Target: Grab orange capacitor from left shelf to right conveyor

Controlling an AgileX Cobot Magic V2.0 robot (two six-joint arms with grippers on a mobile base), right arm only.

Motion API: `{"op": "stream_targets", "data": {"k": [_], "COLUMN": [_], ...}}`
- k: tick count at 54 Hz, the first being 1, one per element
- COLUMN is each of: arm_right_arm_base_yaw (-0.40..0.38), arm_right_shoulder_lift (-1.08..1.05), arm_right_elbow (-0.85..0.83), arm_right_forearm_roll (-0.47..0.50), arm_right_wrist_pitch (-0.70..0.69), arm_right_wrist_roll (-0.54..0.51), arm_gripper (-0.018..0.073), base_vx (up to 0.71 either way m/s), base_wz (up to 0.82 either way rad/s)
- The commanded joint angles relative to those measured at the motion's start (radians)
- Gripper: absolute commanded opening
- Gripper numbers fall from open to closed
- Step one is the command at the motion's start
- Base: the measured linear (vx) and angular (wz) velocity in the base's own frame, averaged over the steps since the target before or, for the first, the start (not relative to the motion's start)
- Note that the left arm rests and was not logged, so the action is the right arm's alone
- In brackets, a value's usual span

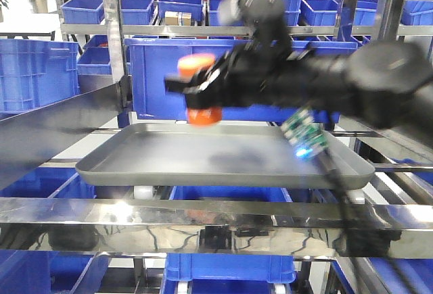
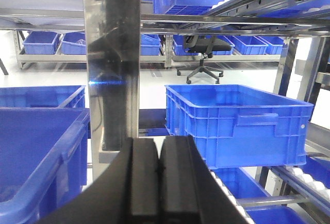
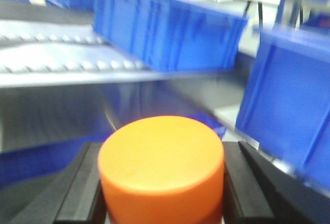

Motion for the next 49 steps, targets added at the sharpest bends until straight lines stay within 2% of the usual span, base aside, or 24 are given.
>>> {"op": "stream_targets", "data": {"k": [1, 9, 13, 22, 31, 40, 44, 49], "arm_right_arm_base_yaw": [-0.002, -0.002, -0.002, 0.002, 0.002, 0.002, 0.002, 0.002], "arm_right_shoulder_lift": [-0.119, -0.242, -0.303, -0.425, -0.548, -0.677, -0.714, -0.725], "arm_right_elbow": [-0.025, 0.057, 0.134, 0.362, 0.618, 0.845, 0.918, 0.957], "arm_right_forearm_roll": [0.025, 0.025, 0.040, 0.169, 0.309, 0.533, 0.634, 0.765], "arm_right_wrist_pitch": [-0.019, 0.094, 0.109, 0.104, 0.067, 0.034, 0.000, -0.045], "arm_right_wrist_roll": [-0.007, -0.007, 0.004, 0.004, -0.176, -0.408, -0.518, -0.607], "arm_gripper": [-0.0013, -0.0013, -0.0013, -0.0013, -0.0011, -0.0010, -0.0011, -0.0011], "base_vx": [0.00, 0.00, 0.00, 0.00, 0.00, 0.00, 0.00, 0.00], "base_wz": [0.00, 0.00, 0.00, 0.00, 0.00, 0.00, 0.00, 0.00]}}
